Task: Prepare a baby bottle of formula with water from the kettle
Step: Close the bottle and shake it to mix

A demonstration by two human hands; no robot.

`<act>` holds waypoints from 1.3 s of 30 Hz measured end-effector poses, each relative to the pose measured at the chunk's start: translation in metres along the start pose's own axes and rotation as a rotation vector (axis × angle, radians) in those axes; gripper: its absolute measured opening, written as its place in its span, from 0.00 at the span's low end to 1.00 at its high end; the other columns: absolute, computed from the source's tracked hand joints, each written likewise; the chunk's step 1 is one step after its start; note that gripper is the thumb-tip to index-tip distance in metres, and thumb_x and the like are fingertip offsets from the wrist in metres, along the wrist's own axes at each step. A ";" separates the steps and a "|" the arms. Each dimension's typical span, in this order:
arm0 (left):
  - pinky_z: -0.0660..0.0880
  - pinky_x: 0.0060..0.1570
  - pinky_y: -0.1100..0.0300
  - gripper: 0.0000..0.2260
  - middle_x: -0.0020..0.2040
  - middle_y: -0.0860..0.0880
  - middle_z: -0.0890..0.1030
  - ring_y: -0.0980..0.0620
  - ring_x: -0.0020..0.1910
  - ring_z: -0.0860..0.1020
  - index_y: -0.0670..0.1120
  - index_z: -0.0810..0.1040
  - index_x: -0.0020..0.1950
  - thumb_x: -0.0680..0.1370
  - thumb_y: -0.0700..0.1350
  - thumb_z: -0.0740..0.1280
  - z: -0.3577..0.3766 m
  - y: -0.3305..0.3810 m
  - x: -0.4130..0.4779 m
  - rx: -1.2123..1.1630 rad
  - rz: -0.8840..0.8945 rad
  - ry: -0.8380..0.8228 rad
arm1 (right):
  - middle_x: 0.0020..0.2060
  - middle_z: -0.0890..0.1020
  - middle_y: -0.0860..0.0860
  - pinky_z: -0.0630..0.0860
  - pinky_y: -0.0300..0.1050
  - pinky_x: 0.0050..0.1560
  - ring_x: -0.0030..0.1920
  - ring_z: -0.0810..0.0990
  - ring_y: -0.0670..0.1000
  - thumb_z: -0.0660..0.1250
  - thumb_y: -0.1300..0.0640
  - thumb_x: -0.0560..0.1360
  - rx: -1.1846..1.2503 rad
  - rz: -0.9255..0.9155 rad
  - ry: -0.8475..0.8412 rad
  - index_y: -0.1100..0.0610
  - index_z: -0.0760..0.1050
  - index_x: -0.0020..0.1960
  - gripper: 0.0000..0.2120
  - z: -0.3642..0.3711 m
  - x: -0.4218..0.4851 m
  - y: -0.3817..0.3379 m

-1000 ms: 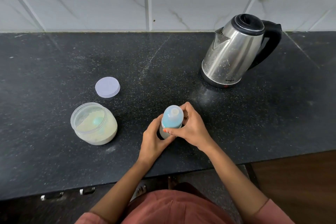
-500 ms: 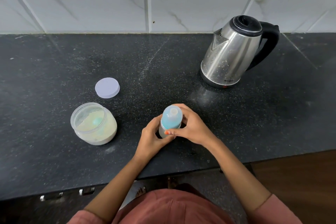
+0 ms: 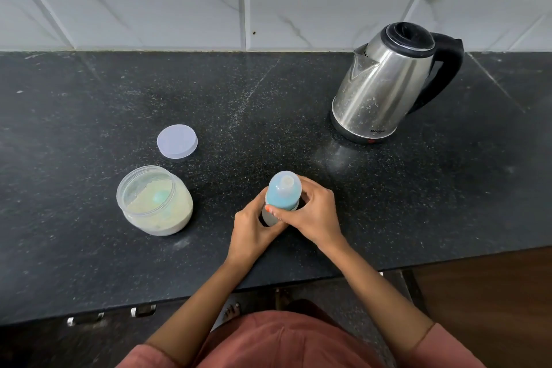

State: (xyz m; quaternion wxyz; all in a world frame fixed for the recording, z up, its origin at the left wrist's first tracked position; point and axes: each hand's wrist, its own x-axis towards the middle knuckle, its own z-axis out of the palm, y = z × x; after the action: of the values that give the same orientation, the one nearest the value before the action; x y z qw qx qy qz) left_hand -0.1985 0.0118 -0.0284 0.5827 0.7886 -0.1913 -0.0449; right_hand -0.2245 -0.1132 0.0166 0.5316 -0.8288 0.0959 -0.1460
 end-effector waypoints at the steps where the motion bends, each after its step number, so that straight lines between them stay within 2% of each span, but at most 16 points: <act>1: 0.71 0.52 0.73 0.27 0.51 0.71 0.77 0.69 0.54 0.76 0.69 0.69 0.59 0.67 0.46 0.74 0.000 0.002 0.000 -0.003 -0.005 0.006 | 0.46 0.81 0.44 0.75 0.32 0.50 0.49 0.79 0.40 0.80 0.57 0.57 0.003 0.003 0.032 0.54 0.79 0.52 0.24 0.002 -0.002 -0.001; 6: 0.73 0.53 0.70 0.28 0.51 0.70 0.78 0.68 0.55 0.76 0.71 0.68 0.58 0.67 0.46 0.74 0.001 0.003 -0.002 0.000 -0.019 0.016 | 0.44 0.78 0.35 0.73 0.28 0.48 0.48 0.77 0.34 0.79 0.58 0.58 0.014 -0.010 0.134 0.47 0.76 0.49 0.23 0.010 -0.008 -0.005; 9: 0.73 0.53 0.69 0.29 0.52 0.67 0.78 0.66 0.55 0.77 0.67 0.69 0.59 0.67 0.42 0.76 0.001 0.000 -0.001 -0.001 -0.022 0.008 | 0.46 0.79 0.40 0.74 0.31 0.49 0.48 0.78 0.37 0.79 0.57 0.59 0.031 0.041 0.133 0.50 0.77 0.51 0.23 0.012 -0.010 -0.005; 11: 0.74 0.52 0.67 0.28 0.51 0.66 0.78 0.63 0.54 0.78 0.65 0.70 0.59 0.67 0.41 0.75 0.000 -0.001 0.000 0.001 -0.034 0.002 | 0.48 0.80 0.45 0.75 0.33 0.50 0.49 0.78 0.41 0.79 0.56 0.60 0.023 0.077 0.100 0.53 0.76 0.53 0.24 0.012 -0.011 -0.004; 13: 0.74 0.51 0.69 0.28 0.51 0.66 0.78 0.65 0.53 0.77 0.66 0.70 0.58 0.67 0.40 0.75 0.000 -0.001 0.000 -0.001 -0.037 -0.003 | 0.50 0.80 0.47 0.74 0.34 0.51 0.51 0.78 0.44 0.78 0.56 0.60 0.024 0.104 0.041 0.54 0.75 0.55 0.25 0.011 -0.011 -0.001; 15: 0.72 0.52 0.71 0.29 0.53 0.65 0.78 0.67 0.54 0.76 0.65 0.69 0.59 0.68 0.39 0.74 -0.002 0.000 0.001 -0.011 -0.035 -0.021 | 0.49 0.79 0.41 0.73 0.30 0.51 0.51 0.77 0.40 0.79 0.57 0.60 0.074 0.146 -0.037 0.49 0.73 0.57 0.27 0.008 -0.012 0.002; 18: 0.70 0.55 0.72 0.28 0.58 0.59 0.77 0.64 0.57 0.75 0.56 0.70 0.65 0.68 0.40 0.74 -0.006 -0.001 0.002 0.008 -0.033 -0.092 | 0.49 0.77 0.36 0.70 0.25 0.52 0.53 0.75 0.35 0.78 0.59 0.60 0.084 0.177 -0.106 0.46 0.70 0.59 0.32 0.006 -0.012 0.012; 21: 0.66 0.59 0.74 0.30 0.63 0.57 0.73 0.64 0.63 0.70 0.50 0.68 0.68 0.69 0.42 0.75 -0.012 -0.005 0.001 0.088 -0.022 -0.159 | 0.47 0.76 0.35 0.70 0.22 0.47 0.50 0.75 0.31 0.78 0.59 0.60 0.072 0.196 -0.104 0.46 0.70 0.58 0.31 0.009 -0.010 0.020; 23: 0.58 0.62 0.76 0.34 0.68 0.57 0.65 0.61 0.69 0.62 0.47 0.64 0.72 0.69 0.43 0.75 -0.018 -0.009 0.001 0.193 -0.031 -0.183 | 0.45 0.76 0.35 0.69 0.21 0.43 0.47 0.75 0.30 0.78 0.59 0.59 0.067 0.202 -0.105 0.47 0.71 0.56 0.29 0.012 -0.009 0.024; 27: 0.42 0.60 0.83 0.39 0.70 0.61 0.53 0.61 0.71 0.48 0.49 0.55 0.75 0.70 0.45 0.74 -0.027 -0.014 0.002 0.344 -0.006 -0.255 | 0.40 0.79 0.37 0.71 0.24 0.39 0.41 0.78 0.31 0.79 0.61 0.58 0.077 0.169 -0.031 0.44 0.74 0.43 0.22 0.010 -0.004 0.027; 29: 0.37 0.62 0.81 0.38 0.69 0.61 0.50 0.60 0.71 0.46 0.47 0.53 0.75 0.72 0.47 0.72 -0.030 -0.014 0.004 0.402 0.036 -0.248 | 0.38 0.80 0.41 0.73 0.26 0.38 0.37 0.79 0.32 0.79 0.62 0.58 0.138 0.202 0.060 0.47 0.76 0.40 0.18 -0.002 0.003 0.026; 31: 0.35 0.65 0.76 0.34 0.72 0.57 0.51 0.58 0.72 0.46 0.45 0.54 0.75 0.75 0.48 0.68 -0.031 -0.016 0.010 0.470 0.062 -0.211 | 0.39 0.83 0.44 0.77 0.32 0.40 0.39 0.81 0.37 0.78 0.62 0.61 0.269 0.282 0.141 0.50 0.78 0.41 0.14 -0.022 0.012 0.024; 33: 0.38 0.69 0.69 0.30 0.75 0.50 0.56 0.54 0.75 0.50 0.43 0.56 0.75 0.77 0.47 0.65 -0.031 -0.018 0.019 0.510 0.031 -0.146 | 0.41 0.84 0.46 0.79 0.39 0.42 0.44 0.83 0.44 0.76 0.60 0.62 0.476 0.371 0.197 0.53 0.79 0.44 0.12 -0.042 0.017 0.019; 35: 0.42 0.71 0.62 0.27 0.76 0.46 0.58 0.50 0.76 0.52 0.41 0.57 0.74 0.79 0.47 0.62 -0.029 -0.019 0.030 0.547 -0.022 -0.104 | 0.40 0.85 0.46 0.80 0.39 0.38 0.44 0.83 0.46 0.74 0.55 0.61 0.694 0.449 0.218 0.54 0.78 0.46 0.15 -0.053 0.016 0.013; 37: 0.42 0.72 0.58 0.25 0.76 0.44 0.56 0.48 0.76 0.51 0.41 0.56 0.75 0.81 0.47 0.59 -0.027 -0.021 0.040 0.627 -0.026 -0.101 | 0.41 0.86 0.48 0.80 0.40 0.38 0.43 0.84 0.46 0.72 0.52 0.60 0.747 0.505 0.138 0.55 0.78 0.47 0.17 -0.053 0.008 0.006; 39: 0.42 0.73 0.55 0.25 0.77 0.45 0.54 0.48 0.76 0.49 0.42 0.53 0.75 0.81 0.48 0.56 -0.023 -0.023 0.048 0.700 -0.008 -0.100 | 0.47 0.84 0.53 0.81 0.42 0.43 0.47 0.83 0.49 0.73 0.50 0.58 0.694 0.533 -0.002 0.56 0.79 0.48 0.20 -0.046 -0.005 0.004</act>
State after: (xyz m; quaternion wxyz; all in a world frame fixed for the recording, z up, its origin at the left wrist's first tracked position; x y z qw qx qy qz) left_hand -0.1416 0.0213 -0.0357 0.2668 0.9381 -0.2203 -0.0172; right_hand -0.2448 -0.1528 0.0309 0.7978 -0.5474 0.2514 -0.0265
